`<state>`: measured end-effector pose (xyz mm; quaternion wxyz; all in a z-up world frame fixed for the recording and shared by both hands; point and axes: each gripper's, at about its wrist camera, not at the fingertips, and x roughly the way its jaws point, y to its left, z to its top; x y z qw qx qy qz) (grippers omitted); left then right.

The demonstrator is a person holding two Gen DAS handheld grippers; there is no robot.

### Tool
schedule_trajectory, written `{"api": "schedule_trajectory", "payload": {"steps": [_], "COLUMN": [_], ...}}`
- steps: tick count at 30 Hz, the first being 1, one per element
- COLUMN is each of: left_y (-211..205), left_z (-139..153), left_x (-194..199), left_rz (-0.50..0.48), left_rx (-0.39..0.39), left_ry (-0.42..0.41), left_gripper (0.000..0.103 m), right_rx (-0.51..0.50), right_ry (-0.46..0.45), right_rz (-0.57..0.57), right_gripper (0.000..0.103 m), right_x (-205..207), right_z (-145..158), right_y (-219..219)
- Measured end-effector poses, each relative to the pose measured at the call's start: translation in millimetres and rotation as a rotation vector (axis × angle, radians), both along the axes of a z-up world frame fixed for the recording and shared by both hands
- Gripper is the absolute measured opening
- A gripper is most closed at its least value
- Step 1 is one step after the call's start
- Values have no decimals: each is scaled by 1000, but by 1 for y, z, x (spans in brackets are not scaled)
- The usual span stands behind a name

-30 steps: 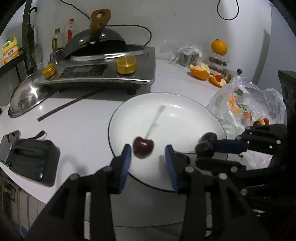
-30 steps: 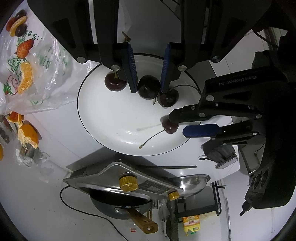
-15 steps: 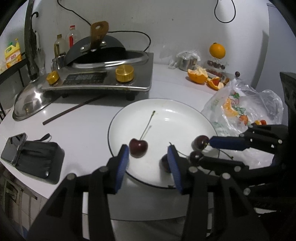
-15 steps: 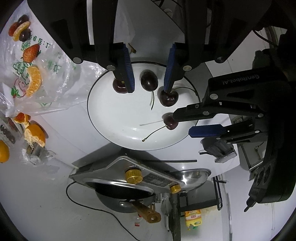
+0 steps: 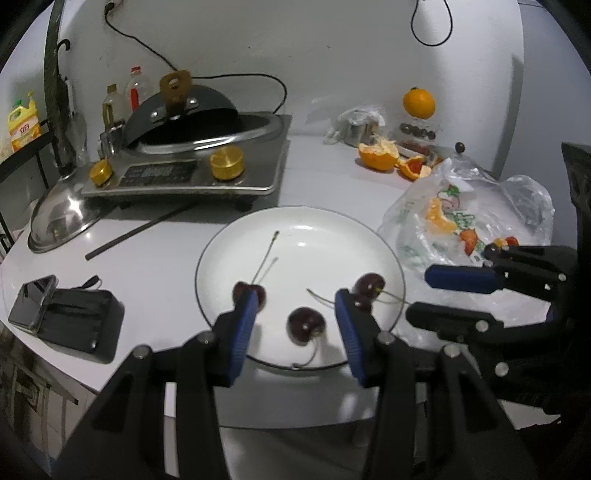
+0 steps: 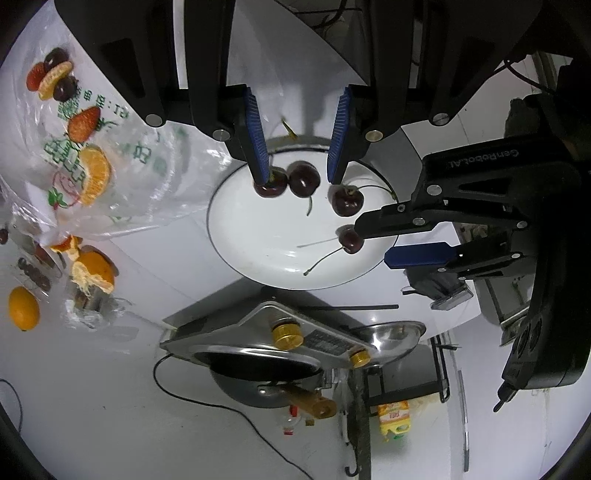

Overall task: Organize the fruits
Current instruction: 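Open the left gripper over the plate while the right gripper releases its cherry, then move both open grippers back to the fruit on the plastic bag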

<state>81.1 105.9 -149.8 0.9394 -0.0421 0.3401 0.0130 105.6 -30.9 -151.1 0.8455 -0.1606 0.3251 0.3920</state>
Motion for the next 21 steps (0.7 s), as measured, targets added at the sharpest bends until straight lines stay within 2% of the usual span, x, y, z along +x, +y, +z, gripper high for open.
{"api": "schedule_trajectory", "payload": {"steps": [21], "left_y": [-71], "left_z": [21], "left_x": [-2], "left_rz": [-85], "left_rx": [36], "left_ry": [-15], "left_gripper": [48], "right_rx": [77], "right_ry": [-14], "right_rz": [-124], "right_gripper": [35], "right_x": [-4], "right_z": [9], "right_y": [-88]}}
